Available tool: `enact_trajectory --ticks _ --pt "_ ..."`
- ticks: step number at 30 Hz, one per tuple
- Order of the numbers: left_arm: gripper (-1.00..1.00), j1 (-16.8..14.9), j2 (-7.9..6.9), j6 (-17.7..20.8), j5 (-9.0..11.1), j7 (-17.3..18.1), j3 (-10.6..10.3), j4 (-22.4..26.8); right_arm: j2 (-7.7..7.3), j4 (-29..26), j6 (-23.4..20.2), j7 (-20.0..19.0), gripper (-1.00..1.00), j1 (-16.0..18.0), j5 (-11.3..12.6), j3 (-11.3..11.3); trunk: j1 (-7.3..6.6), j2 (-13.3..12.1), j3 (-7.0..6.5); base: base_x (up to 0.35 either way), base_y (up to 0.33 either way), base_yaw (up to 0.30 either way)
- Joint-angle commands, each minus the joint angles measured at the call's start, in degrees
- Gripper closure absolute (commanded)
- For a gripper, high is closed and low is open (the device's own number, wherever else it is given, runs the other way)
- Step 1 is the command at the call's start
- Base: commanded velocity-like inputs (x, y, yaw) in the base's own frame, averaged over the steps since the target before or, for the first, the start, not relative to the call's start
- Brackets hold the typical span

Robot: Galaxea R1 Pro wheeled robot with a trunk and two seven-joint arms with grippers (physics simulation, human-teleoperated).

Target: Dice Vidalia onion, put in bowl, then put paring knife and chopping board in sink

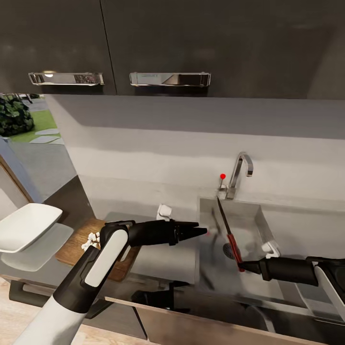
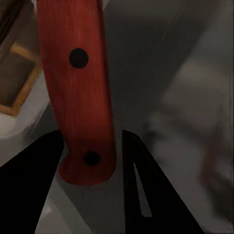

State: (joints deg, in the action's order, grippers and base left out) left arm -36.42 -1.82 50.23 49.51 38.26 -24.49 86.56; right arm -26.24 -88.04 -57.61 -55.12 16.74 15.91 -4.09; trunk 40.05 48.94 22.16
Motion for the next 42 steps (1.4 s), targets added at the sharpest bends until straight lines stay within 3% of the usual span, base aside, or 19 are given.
enact_trajectory --ticks 1,13,15,18,28,38,42 --pt "-1.00 -0.1 -0.03 0.3 0.2 0.0 0.0 0.0 -0.02 0.0 -0.2 0.8 1.00 0.1 -0.2 0.0 0.01 0.1 0.07 0.000 0.000 0.000" --pt "-1.00 -0.1 -0.03 0.3 0.2 0.0 0.0 0.0 0.18 -0.1 -2.3 17.0 1.00 0.2 -0.4 0.0 0.01 0.1 0.07 0.000 0.000 0.000" --pt "-1.00 -0.1 -0.04 0.3 0.2 0.0 0.0 0.0 0.80 -0.1 -2.4 19.5 1.00 0.4 -0.4 0.0 0.01 0.1 0.07 0.000 0.000 0.000" --pt "-1.00 -0.1 -0.03 0.3 0.2 -0.1 0.0 0.0 2.91 -0.1 -2.4 22.2 1.00 1.0 -0.4 0.1 0.01 0.1 0.07 0.054 0.028 0.000" --pt "-1.00 -0.1 -0.05 0.3 0.2 -0.2 0.0 -0.1 5.09 -0.6 -2.4 23.2 1.00 1.5 -0.8 0.6 0.01 0.1 0.07 0.258 0.133 0.000" --pt "-1.00 0.0 0.12 0.1 0.3 -0.4 -0.2 -0.2 5.28 0.0 -0.2 23.0 1.00 1.5 -1.3 1.0 0.01 0.1 0.07 0.048 0.008 0.000" --pt "-1.00 0.0 0.30 0.1 0.3 -0.6 -0.3 -0.4 5.28 -0.2 -2.4 23.1 1.00 1.5 -1.3 0.9 0.01 0.1 0.07 0.000 0.000 0.000"
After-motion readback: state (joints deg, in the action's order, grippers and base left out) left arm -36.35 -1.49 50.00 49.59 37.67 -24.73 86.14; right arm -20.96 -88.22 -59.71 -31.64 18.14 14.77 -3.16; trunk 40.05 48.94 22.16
